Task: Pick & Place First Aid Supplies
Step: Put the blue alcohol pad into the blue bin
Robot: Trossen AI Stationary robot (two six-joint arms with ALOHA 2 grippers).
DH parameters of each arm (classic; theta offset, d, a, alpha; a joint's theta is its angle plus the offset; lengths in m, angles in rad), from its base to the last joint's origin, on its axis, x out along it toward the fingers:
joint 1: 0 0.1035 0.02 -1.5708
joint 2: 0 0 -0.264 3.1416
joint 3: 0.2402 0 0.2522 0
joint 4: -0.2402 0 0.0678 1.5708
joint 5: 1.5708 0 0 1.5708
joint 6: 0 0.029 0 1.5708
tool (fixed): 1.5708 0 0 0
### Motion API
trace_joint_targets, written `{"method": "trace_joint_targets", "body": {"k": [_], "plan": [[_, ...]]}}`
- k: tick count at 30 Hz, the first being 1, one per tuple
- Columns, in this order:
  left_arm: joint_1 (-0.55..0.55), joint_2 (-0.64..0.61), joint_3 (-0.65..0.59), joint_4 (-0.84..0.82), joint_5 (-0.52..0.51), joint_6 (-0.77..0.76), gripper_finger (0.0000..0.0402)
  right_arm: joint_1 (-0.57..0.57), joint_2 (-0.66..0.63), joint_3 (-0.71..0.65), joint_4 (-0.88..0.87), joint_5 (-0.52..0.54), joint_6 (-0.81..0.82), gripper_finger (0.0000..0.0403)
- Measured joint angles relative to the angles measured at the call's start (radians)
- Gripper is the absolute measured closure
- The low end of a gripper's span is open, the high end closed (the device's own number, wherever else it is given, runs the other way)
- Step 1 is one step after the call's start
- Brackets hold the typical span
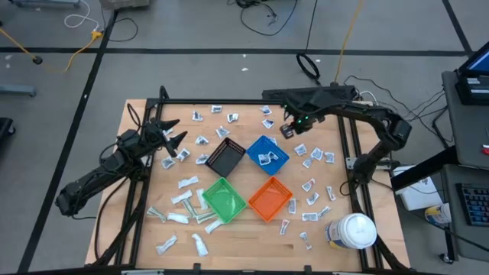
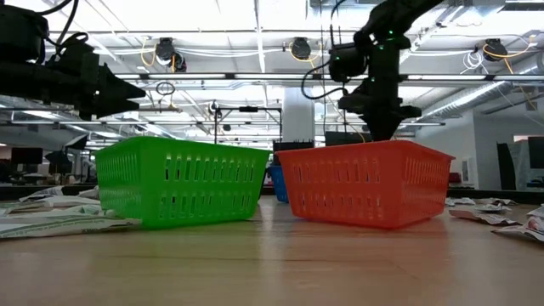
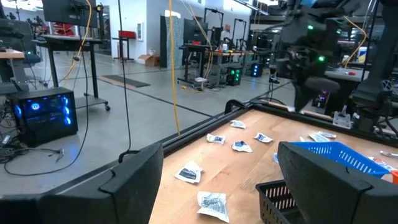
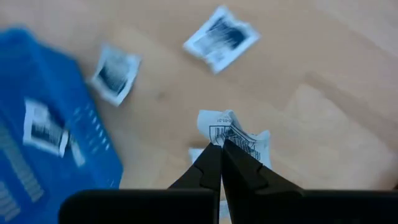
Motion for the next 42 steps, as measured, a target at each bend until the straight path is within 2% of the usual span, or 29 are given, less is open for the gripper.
{"method": "trace_joint_targets", "body": {"k": [8, 17, 26, 32, 42], "plan": [[0.0, 0.0, 0.0, 0.0, 0.0, 0.0, 0.0078, 0.178, 0.064, 0.024, 0.038, -0.036, -0.05, 0.0403], [0.0, 0.0, 0.0, 0.0, 0.0, 0.0, 0.0078, 0.323, 0.065, 0.026, 0.116, -0.053, -0.027, 0.0403], [0.0, 0.0, 0.0, 0.0, 0.0, 0.0, 0.0078, 0.348, 0.066, 0.026, 0.215, -0.052, -0.005, 0.0403], [0.0, 0.0, 0.0, 0.0, 0.0, 0.0, 0.0078, 0.351, 0.132, 0.026, 0.256, -0.102, -0.012, 0.0403], [0.0, 0.0, 0.0, 0.0, 0.0, 0.0, 0.0078, 0.383, 0.218, 0.025, 0.273, -0.102, -0.09, 0.0403]]}}
